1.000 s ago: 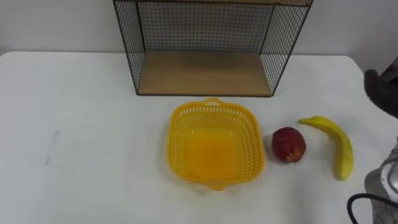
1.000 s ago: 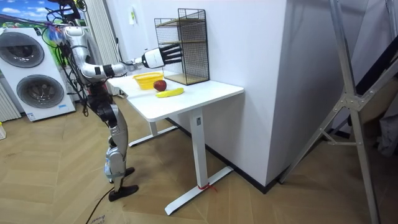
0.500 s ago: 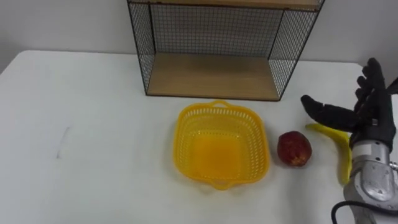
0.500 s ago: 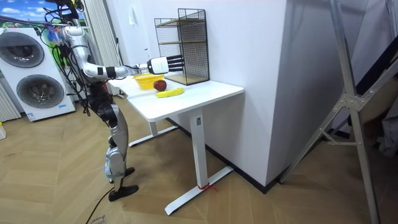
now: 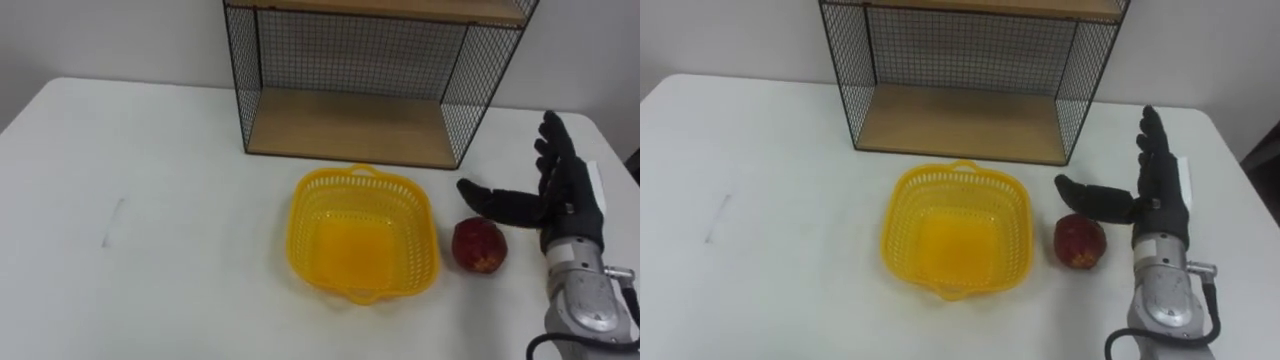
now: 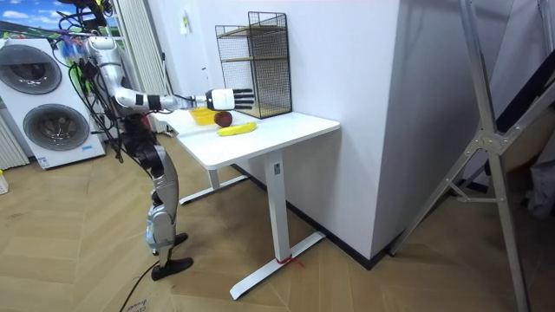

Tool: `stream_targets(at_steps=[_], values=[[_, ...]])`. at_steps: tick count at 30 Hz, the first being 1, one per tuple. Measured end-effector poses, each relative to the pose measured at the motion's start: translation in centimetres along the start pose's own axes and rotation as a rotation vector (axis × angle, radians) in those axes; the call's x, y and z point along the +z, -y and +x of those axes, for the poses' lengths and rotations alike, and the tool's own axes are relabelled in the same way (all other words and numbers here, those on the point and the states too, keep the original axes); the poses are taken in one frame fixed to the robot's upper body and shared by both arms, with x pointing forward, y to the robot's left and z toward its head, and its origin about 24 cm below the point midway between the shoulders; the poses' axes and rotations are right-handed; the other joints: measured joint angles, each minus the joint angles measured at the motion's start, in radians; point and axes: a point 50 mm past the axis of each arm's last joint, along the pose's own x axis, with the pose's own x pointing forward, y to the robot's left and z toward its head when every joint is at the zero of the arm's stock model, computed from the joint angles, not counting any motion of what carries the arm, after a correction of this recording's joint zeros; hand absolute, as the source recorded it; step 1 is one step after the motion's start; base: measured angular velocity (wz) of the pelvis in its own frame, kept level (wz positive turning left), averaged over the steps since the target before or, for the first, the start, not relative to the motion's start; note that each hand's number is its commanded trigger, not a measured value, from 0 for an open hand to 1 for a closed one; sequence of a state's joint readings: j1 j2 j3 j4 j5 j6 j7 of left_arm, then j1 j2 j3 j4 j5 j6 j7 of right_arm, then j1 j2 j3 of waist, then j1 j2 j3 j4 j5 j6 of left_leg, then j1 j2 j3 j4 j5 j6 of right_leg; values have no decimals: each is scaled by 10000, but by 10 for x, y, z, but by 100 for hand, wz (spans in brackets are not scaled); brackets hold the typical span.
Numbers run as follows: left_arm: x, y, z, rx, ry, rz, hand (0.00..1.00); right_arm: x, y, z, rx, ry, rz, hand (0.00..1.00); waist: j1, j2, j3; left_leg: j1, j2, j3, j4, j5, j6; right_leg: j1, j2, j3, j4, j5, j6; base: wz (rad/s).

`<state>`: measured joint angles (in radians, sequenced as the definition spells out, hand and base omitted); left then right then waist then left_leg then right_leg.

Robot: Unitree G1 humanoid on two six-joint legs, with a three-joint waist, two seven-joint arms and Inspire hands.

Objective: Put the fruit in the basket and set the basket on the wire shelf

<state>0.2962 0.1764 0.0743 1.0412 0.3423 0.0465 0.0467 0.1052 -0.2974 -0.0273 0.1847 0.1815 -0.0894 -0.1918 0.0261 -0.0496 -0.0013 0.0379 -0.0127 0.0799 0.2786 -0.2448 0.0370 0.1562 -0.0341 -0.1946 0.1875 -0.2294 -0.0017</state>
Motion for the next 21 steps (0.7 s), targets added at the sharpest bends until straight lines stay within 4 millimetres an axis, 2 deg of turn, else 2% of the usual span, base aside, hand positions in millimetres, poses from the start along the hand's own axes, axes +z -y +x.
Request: stream_targets(at_steps=[7,11,16,21], values=[[0,0,0,7,4,-2,0,-10,0,-8,215,-419,-100,0,10,95,-14,16,-4,5,-18,1,1,-2,2,17,0,1,1,0],[0,0,0,7,-4,-7,0,-11,-1,-9,325,-467,-110,0,10,77,-11,57,-6,10,-42,1,1,16,-1,16,-2,1,1,0],[1,0,0,23,26,-8,0,-27,0,-11,423,-1212,-269,0,8,-13,-3,59,-5,5,-37,2,2,4,-2,8,-3,1,1,0],[1,0,0,28,29,-5,0,-32,1,-12,433,-1420,-650,0,3,-7,-4,39,-7,4,-43,1,2,5,1,8,-3,1,1,0]])
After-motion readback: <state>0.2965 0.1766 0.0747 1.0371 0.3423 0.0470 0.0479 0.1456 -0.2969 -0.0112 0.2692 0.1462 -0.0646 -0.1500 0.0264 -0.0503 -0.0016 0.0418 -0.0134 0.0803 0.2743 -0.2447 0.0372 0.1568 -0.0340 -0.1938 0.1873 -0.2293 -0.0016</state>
